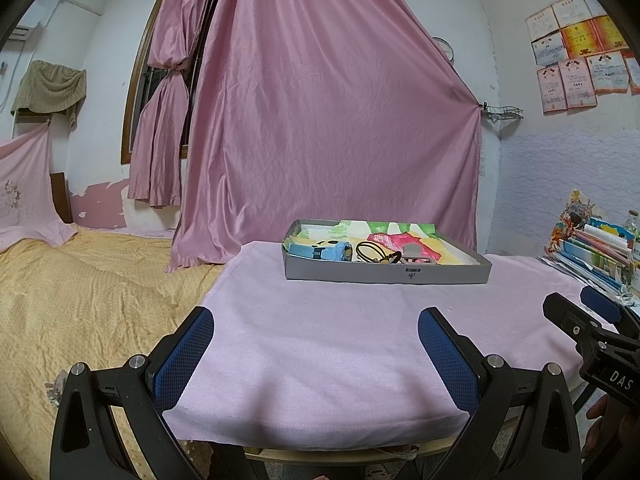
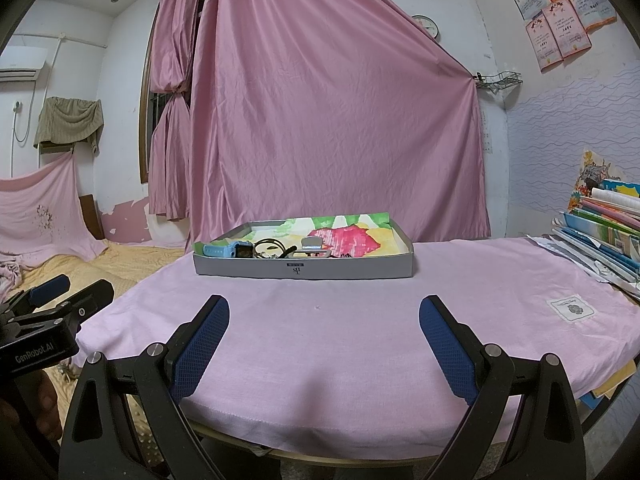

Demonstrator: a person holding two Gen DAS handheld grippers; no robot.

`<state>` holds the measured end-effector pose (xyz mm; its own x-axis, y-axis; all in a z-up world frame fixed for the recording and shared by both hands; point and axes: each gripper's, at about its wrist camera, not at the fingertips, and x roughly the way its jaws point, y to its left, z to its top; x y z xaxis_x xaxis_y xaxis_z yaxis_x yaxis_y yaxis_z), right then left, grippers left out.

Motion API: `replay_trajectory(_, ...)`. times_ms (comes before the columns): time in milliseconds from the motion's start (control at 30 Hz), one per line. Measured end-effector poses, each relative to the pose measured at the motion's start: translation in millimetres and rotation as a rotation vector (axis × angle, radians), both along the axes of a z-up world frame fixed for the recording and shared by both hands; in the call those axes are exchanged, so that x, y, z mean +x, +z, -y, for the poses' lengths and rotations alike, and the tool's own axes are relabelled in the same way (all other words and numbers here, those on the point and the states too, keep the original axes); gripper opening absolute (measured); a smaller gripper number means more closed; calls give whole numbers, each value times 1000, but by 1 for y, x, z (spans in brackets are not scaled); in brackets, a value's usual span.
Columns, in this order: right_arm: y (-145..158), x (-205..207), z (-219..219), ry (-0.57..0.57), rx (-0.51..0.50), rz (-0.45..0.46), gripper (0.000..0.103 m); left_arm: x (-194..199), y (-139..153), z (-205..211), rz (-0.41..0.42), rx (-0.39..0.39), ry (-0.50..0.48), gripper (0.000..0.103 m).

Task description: Organize jewelry

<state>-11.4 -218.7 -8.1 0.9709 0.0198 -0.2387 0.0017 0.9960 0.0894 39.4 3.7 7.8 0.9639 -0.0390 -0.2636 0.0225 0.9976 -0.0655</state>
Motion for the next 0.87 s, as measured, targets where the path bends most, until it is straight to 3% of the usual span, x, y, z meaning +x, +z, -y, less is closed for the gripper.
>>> replay_trajectory(867,-3,4,3,2,4,-8,94,0,0,0,-9,22,-1,103)
